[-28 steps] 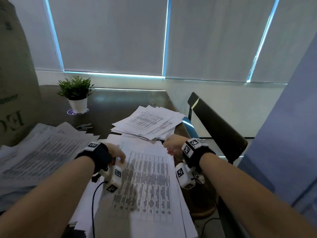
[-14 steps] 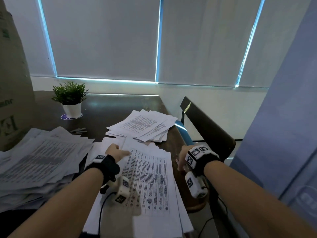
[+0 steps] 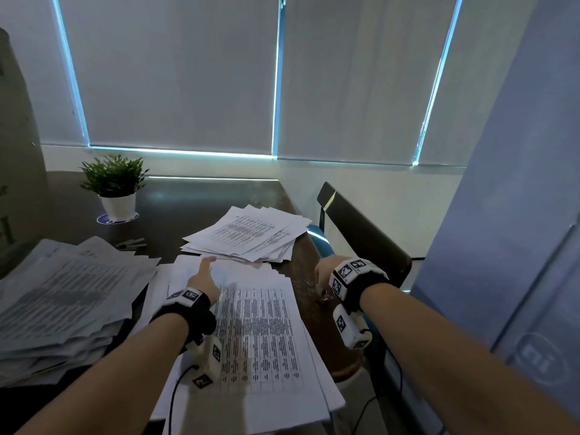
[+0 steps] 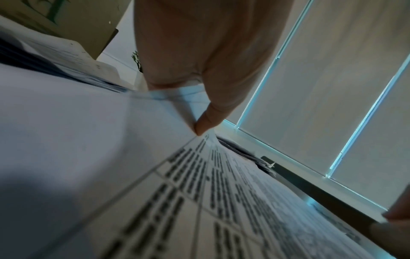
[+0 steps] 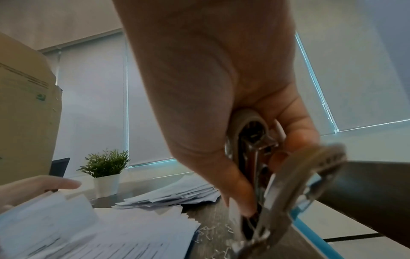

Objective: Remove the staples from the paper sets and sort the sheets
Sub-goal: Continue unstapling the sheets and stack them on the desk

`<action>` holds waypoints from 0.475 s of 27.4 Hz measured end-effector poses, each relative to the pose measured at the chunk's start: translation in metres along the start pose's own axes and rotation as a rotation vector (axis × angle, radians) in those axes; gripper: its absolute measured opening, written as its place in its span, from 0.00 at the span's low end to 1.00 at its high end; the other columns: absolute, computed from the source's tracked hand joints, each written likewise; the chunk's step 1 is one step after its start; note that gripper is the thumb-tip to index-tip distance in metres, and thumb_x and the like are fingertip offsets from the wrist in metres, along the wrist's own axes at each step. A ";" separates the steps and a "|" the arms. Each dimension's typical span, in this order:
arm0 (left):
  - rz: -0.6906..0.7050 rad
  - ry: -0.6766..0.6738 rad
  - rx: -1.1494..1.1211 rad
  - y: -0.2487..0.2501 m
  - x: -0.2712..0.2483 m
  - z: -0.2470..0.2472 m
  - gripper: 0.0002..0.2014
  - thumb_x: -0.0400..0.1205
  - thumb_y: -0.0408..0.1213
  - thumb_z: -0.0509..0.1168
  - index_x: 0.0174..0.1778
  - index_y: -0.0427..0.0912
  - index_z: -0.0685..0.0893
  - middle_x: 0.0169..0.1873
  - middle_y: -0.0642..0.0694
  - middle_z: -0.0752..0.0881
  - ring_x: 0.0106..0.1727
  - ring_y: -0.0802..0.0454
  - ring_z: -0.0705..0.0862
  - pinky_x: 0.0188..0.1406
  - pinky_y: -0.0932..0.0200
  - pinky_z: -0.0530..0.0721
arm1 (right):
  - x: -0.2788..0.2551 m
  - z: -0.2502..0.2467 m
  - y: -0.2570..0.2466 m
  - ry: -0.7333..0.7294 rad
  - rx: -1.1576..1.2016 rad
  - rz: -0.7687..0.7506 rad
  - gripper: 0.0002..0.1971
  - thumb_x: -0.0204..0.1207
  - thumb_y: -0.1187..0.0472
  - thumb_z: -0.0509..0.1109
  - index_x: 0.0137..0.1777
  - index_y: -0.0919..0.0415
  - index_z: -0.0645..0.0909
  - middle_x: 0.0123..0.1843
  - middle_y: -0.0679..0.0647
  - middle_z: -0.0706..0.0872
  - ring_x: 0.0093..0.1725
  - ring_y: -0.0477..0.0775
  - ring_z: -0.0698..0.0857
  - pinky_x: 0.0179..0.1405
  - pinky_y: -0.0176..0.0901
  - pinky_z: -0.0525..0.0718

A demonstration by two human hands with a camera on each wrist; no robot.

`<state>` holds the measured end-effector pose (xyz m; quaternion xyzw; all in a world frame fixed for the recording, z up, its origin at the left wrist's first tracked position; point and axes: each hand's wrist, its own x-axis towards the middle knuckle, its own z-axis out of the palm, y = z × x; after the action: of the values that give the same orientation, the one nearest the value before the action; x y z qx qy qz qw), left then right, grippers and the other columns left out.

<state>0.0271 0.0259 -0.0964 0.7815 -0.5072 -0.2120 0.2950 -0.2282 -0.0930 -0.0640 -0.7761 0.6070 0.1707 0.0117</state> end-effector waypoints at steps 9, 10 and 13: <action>0.076 -0.130 0.668 0.011 0.008 0.009 0.30 0.84 0.48 0.54 0.82 0.47 0.56 0.84 0.40 0.45 0.84 0.39 0.43 0.81 0.37 0.48 | -0.026 -0.028 -0.029 0.205 0.160 -0.073 0.10 0.76 0.55 0.69 0.55 0.58 0.80 0.47 0.52 0.85 0.47 0.57 0.84 0.46 0.48 0.83; 0.063 -0.213 0.656 0.012 0.014 0.013 0.32 0.84 0.53 0.54 0.83 0.45 0.56 0.84 0.41 0.48 0.84 0.39 0.44 0.81 0.37 0.48 | -0.035 -0.034 -0.037 0.256 0.216 -0.116 0.09 0.79 0.56 0.65 0.55 0.56 0.81 0.53 0.53 0.86 0.49 0.57 0.84 0.47 0.48 0.82; -0.044 -0.299 0.685 0.006 0.024 0.024 0.49 0.75 0.71 0.57 0.83 0.40 0.54 0.83 0.36 0.51 0.82 0.34 0.50 0.80 0.36 0.55 | -0.042 -0.040 -0.062 0.239 0.337 -0.271 0.18 0.83 0.59 0.62 0.73 0.55 0.77 0.71 0.56 0.81 0.66 0.60 0.81 0.65 0.49 0.78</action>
<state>0.0180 -0.0036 -0.1108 0.8061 -0.5693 -0.1481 -0.0654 -0.1676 -0.0468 -0.0262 -0.8522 0.5143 -0.0289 0.0918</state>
